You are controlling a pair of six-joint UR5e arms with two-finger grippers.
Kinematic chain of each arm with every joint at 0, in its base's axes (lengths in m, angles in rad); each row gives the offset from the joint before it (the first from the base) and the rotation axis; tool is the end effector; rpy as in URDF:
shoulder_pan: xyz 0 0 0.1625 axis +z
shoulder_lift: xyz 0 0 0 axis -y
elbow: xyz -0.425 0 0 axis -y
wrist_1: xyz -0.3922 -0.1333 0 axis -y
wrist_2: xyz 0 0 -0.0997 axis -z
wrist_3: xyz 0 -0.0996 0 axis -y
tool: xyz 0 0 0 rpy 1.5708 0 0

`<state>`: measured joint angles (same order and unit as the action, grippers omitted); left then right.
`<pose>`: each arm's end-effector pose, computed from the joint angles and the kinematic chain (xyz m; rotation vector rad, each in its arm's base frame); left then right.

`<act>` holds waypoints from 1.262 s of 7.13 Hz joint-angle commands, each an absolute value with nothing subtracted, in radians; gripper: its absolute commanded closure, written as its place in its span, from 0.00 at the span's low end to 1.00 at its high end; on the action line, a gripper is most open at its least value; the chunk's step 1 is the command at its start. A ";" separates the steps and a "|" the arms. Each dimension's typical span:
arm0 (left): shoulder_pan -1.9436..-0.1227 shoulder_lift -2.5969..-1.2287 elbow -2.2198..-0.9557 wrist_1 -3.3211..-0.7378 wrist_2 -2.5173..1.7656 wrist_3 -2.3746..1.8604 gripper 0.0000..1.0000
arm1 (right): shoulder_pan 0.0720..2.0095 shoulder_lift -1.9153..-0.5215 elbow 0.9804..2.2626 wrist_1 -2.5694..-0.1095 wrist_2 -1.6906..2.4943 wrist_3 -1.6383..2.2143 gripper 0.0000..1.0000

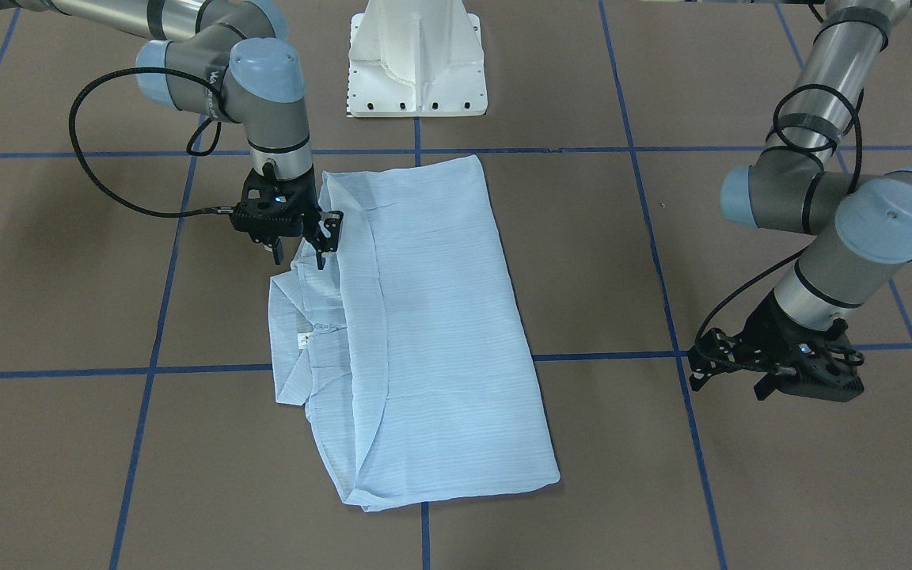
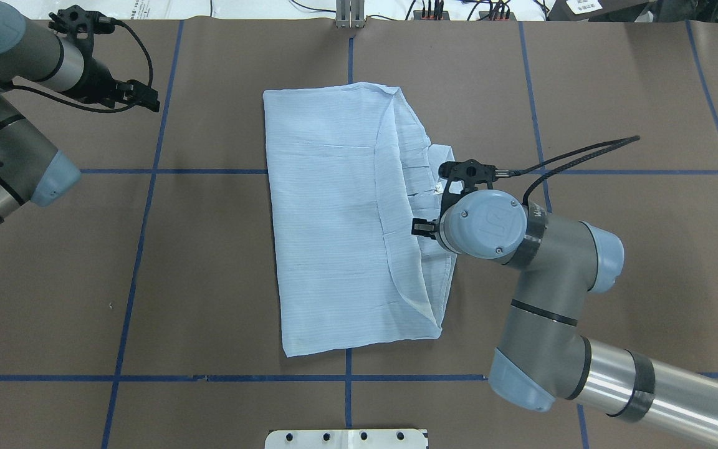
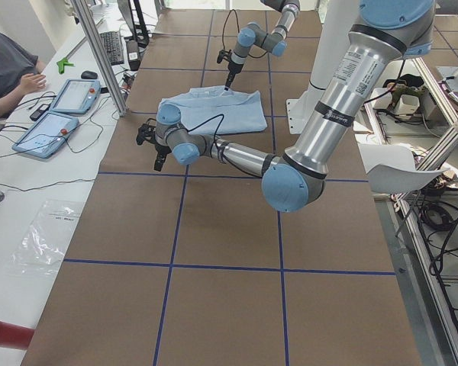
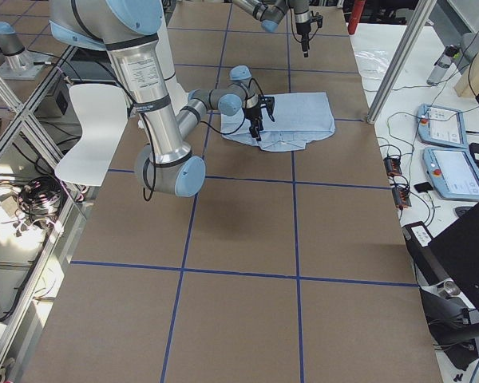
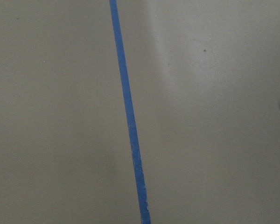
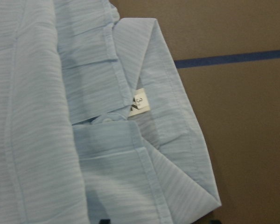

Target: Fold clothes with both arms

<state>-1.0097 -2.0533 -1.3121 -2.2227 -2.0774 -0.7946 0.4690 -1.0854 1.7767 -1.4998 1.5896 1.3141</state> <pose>0.3060 -0.6467 0.4311 0.3693 0.9039 0.0071 -0.5127 -0.4071 0.2915 0.2543 -0.7202 0.1947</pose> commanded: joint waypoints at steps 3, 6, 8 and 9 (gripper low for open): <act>-1.006 -2.039 -1.313 -2.229 -2.079 -0.795 0.00 | 0.375 -0.931 1.755 -1.748 1.663 0.967 0.00; -1.006 -2.039 -1.313 -2.230 -2.077 -0.795 0.00 | 0.322 -0.937 1.750 -1.779 1.580 0.726 0.18; -1.006 -2.039 -1.313 -2.230 -2.077 -0.795 0.00 | 0.322 -0.937 1.749 -1.781 1.578 0.666 0.66; -1.006 -2.039 -1.313 -2.229 -2.077 -0.795 0.00 | 0.322 -0.937 1.749 -1.781 1.578 0.664 0.78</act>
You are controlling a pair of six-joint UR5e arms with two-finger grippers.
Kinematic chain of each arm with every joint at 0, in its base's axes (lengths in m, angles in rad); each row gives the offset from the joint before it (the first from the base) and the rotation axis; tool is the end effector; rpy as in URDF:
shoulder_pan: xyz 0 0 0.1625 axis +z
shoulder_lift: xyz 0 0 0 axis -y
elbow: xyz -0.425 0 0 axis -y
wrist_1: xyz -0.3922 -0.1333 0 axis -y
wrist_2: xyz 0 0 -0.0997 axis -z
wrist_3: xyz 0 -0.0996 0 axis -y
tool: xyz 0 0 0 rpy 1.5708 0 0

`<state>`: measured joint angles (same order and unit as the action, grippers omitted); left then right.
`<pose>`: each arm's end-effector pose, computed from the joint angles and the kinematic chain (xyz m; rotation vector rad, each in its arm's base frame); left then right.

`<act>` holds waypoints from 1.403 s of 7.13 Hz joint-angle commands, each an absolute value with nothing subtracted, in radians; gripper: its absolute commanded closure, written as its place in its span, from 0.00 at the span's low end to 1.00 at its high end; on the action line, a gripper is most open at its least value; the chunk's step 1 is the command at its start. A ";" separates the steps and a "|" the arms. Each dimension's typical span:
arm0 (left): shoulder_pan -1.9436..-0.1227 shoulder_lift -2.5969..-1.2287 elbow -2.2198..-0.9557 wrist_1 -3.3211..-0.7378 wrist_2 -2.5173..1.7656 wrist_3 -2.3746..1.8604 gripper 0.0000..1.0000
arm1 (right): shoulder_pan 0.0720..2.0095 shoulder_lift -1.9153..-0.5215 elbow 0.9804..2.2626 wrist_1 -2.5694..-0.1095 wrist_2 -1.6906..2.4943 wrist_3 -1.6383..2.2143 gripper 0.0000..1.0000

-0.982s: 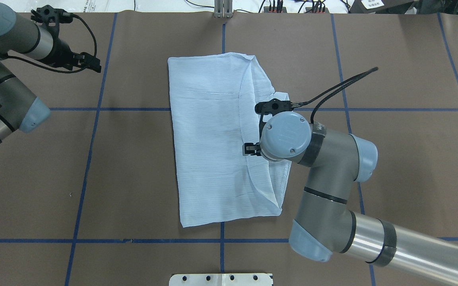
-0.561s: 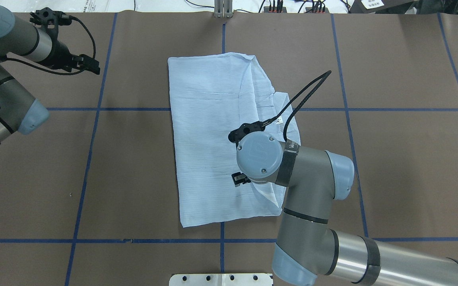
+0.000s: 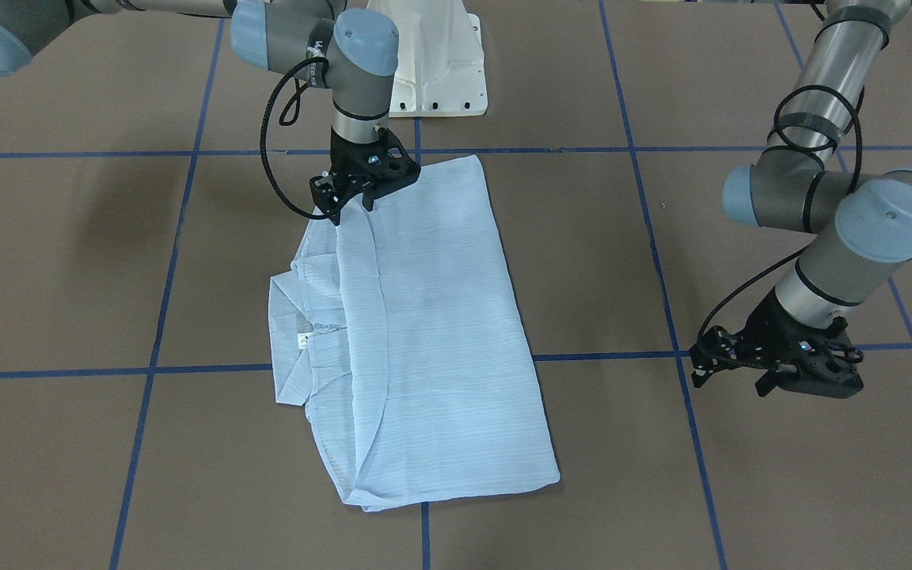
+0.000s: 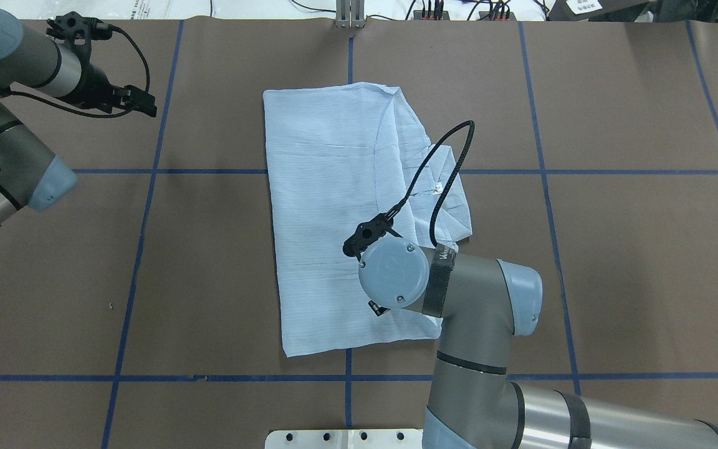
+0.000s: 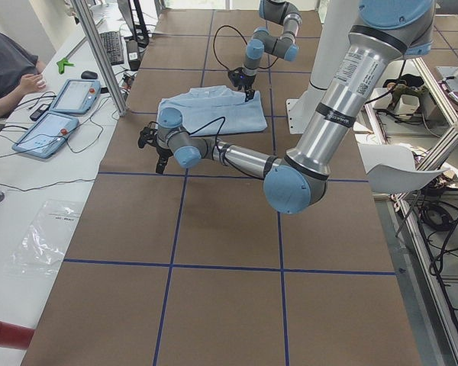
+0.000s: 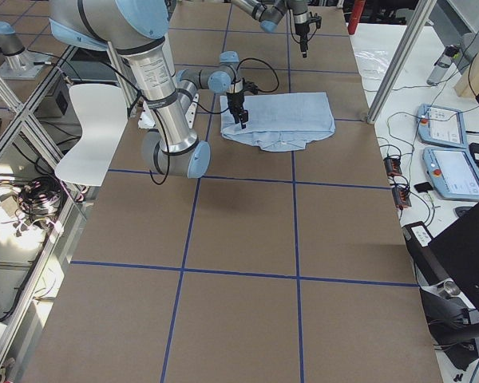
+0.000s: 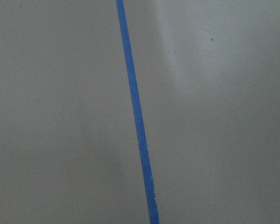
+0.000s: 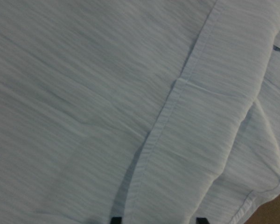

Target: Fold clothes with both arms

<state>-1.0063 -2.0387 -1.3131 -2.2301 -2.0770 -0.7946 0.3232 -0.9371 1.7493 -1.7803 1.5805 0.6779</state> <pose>0.3060 -0.6421 0.4400 0.3630 0.9008 0.0083 -0.5838 -0.3351 0.2459 0.3411 -0.5068 -0.5551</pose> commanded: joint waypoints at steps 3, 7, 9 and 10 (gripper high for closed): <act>-1.006 -2.039 -1.313 -2.229 -2.077 -0.795 0.00 | 0.301 -0.934 1.747 -1.778 1.578 0.666 0.72; -1.006 -2.039 -1.313 -2.230 -2.077 -0.795 0.00 | 0.287 -0.940 1.744 -1.779 1.572 0.667 0.64; -1.006 -2.039 -1.313 -2.230 -2.077 -0.795 0.00 | 0.287 -0.939 1.744 -1.779 1.566 0.667 0.64; -1.006 -2.039 -1.313 -2.230 -2.077 -0.795 0.00 | 0.285 -0.937 1.746 -1.779 1.566 0.667 0.63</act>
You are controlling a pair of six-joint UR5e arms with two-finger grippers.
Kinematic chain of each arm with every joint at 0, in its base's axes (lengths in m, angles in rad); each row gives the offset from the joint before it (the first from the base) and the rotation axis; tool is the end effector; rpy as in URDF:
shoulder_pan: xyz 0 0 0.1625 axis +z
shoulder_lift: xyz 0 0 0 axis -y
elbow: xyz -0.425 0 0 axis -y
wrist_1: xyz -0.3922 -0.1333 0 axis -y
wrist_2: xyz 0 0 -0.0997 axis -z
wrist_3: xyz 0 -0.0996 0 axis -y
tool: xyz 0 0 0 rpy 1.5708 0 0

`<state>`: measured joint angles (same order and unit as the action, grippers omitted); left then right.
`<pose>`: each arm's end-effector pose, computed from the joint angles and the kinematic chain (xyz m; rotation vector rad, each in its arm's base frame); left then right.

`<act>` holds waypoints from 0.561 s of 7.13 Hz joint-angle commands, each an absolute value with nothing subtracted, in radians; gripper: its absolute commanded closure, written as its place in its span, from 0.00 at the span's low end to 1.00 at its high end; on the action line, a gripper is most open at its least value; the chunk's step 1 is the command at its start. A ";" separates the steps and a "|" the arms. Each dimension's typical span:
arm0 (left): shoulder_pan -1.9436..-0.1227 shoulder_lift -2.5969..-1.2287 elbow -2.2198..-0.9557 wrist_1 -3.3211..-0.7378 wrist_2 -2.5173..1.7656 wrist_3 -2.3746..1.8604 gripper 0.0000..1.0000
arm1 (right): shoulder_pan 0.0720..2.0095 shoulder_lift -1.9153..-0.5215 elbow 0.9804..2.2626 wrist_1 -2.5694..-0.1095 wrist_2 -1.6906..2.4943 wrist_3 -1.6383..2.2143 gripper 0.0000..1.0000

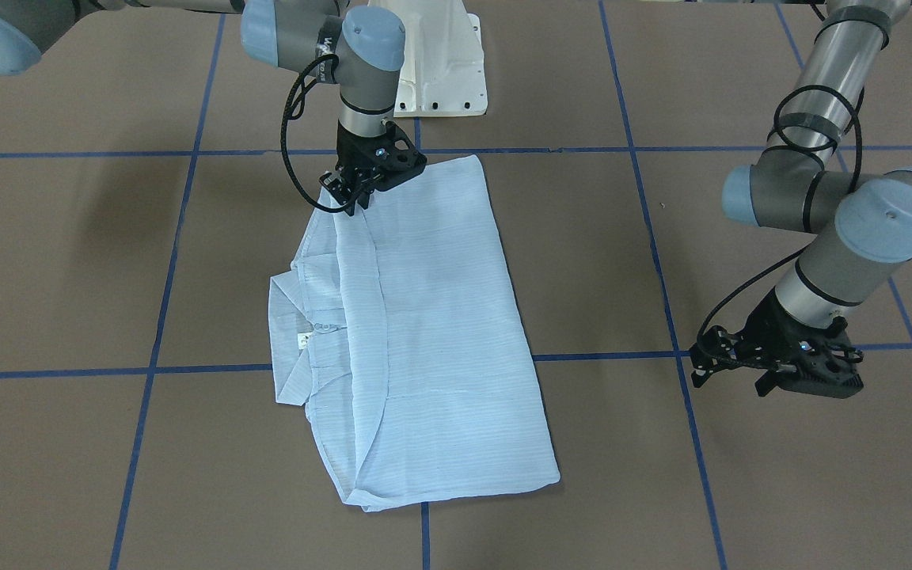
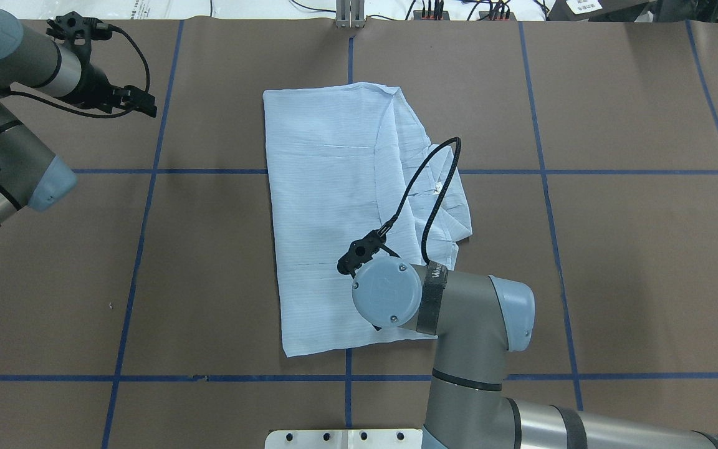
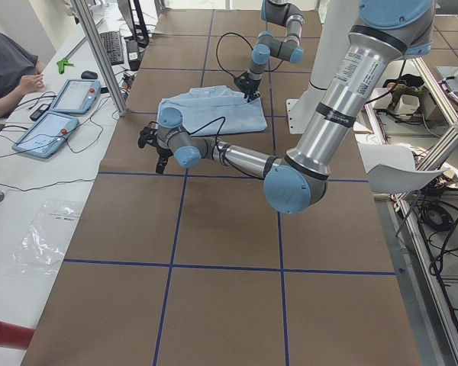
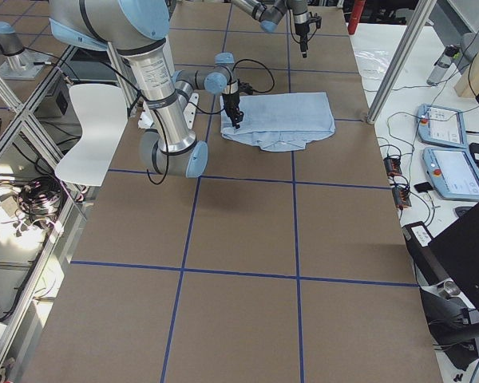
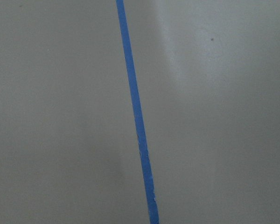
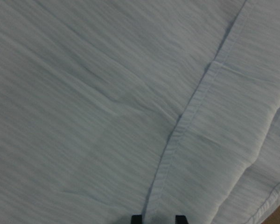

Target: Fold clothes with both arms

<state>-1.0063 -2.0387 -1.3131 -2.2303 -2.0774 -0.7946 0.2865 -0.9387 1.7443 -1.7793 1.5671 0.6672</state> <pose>0.3060 -0.6420 0.4400 0.3629 0.9012 0.0085 -0.5965 -0.3151 0.2488 0.3429 -0.5001 -0.5973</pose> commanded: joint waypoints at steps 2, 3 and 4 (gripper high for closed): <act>-1.006 -2.039 -1.313 -2.230 -2.077 -0.795 0.00 | 0.281 -0.939 1.746 -1.779 1.565 0.669 0.61; -1.006 -2.039 -1.313 -2.229 -2.077 -0.795 0.00 | 0.279 -0.939 1.746 -1.779 1.563 0.669 0.62; -1.005 -2.039 -1.315 -2.230 -2.077 -0.795 0.00 | 0.281 -0.942 1.746 -1.779 1.562 0.669 0.92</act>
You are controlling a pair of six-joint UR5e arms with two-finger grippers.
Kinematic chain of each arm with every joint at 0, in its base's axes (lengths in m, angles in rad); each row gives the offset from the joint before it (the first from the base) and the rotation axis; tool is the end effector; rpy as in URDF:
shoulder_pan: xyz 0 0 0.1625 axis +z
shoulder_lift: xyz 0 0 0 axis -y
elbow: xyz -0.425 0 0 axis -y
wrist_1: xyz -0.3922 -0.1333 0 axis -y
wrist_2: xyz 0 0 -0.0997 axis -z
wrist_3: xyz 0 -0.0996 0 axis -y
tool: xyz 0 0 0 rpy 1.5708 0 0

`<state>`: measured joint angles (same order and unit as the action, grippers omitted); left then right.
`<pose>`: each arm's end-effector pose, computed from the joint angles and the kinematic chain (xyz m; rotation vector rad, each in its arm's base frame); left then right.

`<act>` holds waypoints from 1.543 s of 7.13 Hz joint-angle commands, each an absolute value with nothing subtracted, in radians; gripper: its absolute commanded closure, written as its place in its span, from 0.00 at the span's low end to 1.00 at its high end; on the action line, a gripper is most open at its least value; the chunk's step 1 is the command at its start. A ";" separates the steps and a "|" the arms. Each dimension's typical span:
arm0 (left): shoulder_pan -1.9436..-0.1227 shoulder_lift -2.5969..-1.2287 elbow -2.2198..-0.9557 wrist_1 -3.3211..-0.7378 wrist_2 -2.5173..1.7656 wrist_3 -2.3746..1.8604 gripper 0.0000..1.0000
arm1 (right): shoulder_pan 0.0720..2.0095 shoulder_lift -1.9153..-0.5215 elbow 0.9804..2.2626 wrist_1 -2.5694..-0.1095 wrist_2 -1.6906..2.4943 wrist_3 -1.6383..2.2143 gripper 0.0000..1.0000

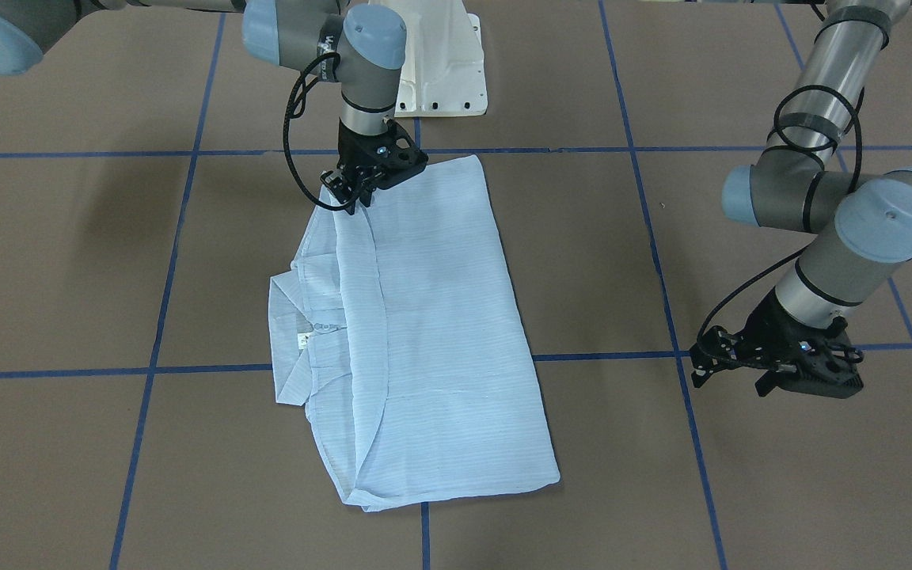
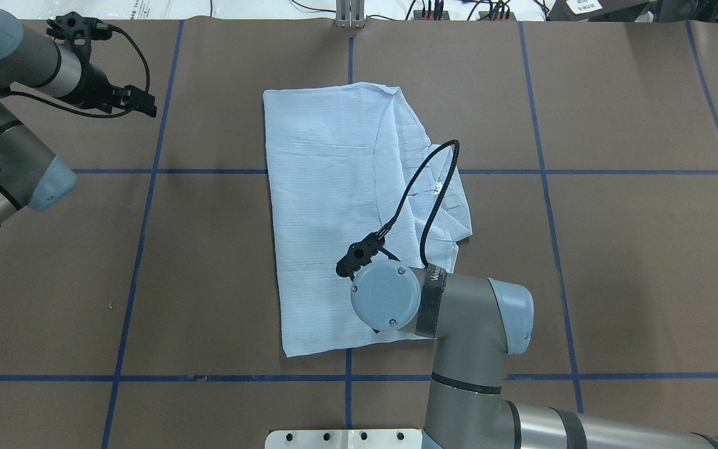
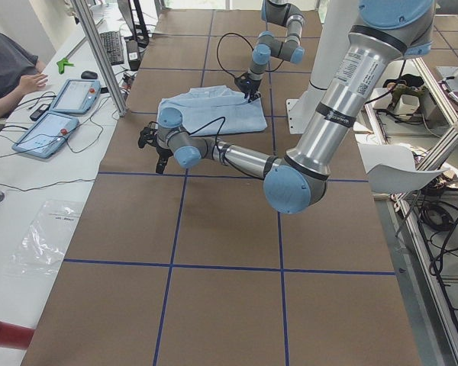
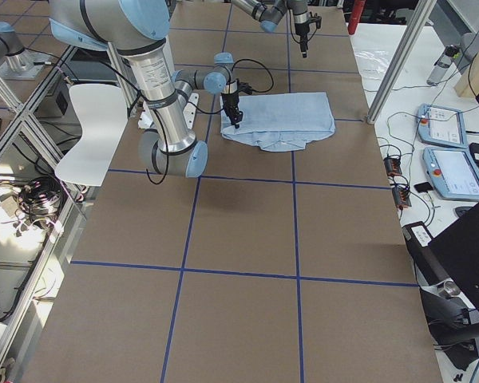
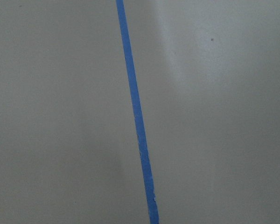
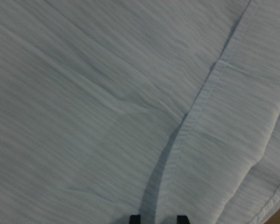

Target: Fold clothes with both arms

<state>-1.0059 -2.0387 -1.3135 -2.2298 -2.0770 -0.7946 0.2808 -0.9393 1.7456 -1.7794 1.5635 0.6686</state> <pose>0.3062 -0.6419 0.4398 0.3629 0.9010 0.0087 -0.5978 -0.3119 0.2487 0.3445 -0.5000 -0.6004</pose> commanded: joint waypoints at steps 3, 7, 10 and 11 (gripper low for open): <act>-1.005 -2.039 -1.313 -2.230 -2.077 -0.796 0.00 | 0.313 -0.949 1.779 -1.792 1.552 0.667 1.00; -1.003 -2.040 -1.319 -2.232 -2.077 -0.834 0.00 | 0.322 -1.094 1.876 -1.789 1.574 0.881 1.00; -1.003 -2.042 -1.318 -2.232 -2.077 -0.834 0.00 | 0.292 -1.130 1.876 -1.778 1.583 1.023 0.03; -1.003 -2.042 -1.318 -2.232 -2.077 -0.834 0.00 | 0.293 -1.132 1.885 -1.779 1.586 1.032 0.00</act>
<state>-1.0033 -2.0416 -1.3178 -2.2319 -2.0770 -0.8344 0.2971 -1.1209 1.8774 -1.7811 1.5846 1.0005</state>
